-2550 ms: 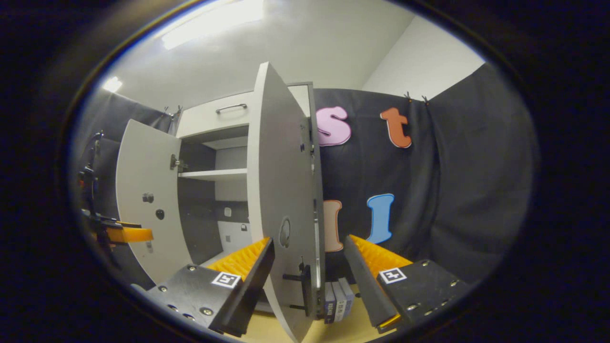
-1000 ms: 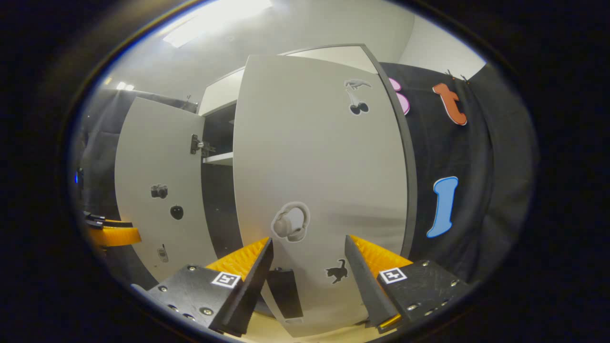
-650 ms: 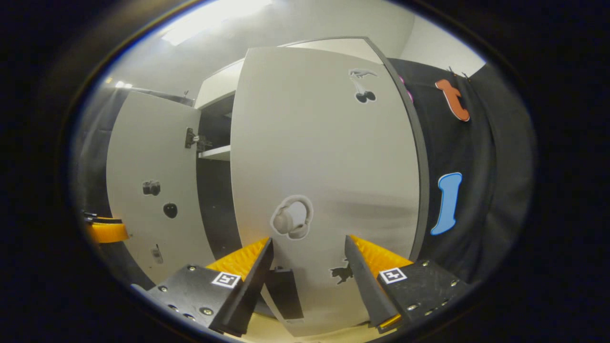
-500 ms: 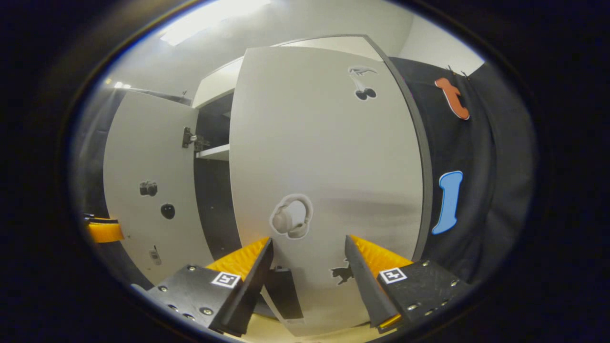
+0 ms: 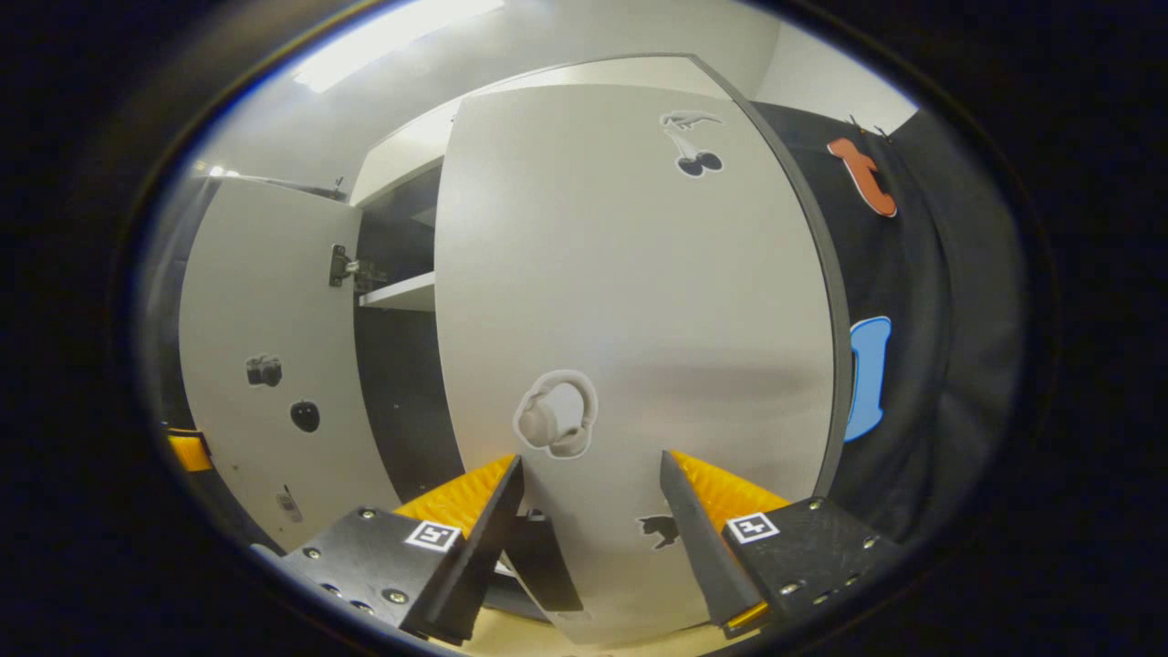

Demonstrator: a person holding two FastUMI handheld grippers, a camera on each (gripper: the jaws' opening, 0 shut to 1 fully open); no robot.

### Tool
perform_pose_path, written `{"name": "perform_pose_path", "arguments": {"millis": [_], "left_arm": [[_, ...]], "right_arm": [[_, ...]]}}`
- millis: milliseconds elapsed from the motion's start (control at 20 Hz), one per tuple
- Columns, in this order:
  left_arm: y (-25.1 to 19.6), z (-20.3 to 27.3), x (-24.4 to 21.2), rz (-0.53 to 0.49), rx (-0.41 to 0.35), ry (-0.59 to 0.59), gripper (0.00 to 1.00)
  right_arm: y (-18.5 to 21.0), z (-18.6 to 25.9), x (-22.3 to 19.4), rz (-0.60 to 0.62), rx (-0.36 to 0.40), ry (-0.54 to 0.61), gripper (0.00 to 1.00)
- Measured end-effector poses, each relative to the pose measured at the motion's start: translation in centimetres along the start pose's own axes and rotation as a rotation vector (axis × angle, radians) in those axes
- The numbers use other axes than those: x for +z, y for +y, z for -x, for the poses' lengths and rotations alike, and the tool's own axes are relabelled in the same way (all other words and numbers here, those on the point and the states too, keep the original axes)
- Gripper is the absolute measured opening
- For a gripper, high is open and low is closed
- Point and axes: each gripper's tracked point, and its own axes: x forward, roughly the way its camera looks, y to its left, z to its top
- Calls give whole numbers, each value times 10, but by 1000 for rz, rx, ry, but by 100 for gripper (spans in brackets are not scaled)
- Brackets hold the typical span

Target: Grab one shoe with the right hand and put it into the shoe cabinet, grab the other shoe with the left hand and put it into the shoe cabinet; then close the right door with the right hand and the left door with the left hand.

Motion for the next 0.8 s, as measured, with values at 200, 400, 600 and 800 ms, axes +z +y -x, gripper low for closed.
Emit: {"name": "perform_pose_path", "arguments": {"millis": [200, 400, 600, 800], "left_arm": [[10, 10, -1, 8, 23, -3, 97], [28, 21, 0, 10, 72, -3, 96], [47, 31, -1, 21, 118, -4, 97], [66, 39, -1, 24, 166, -1, 96]], "right_arm": [[-2, -14, 2, -14, -12, -3, 91], [-1, -18, 1, -3, -46, -17, 91], [-2, -22, 1, 2, -71, -24, 91], [-3, -31, 2, -2, -89, -31, 85]]}}
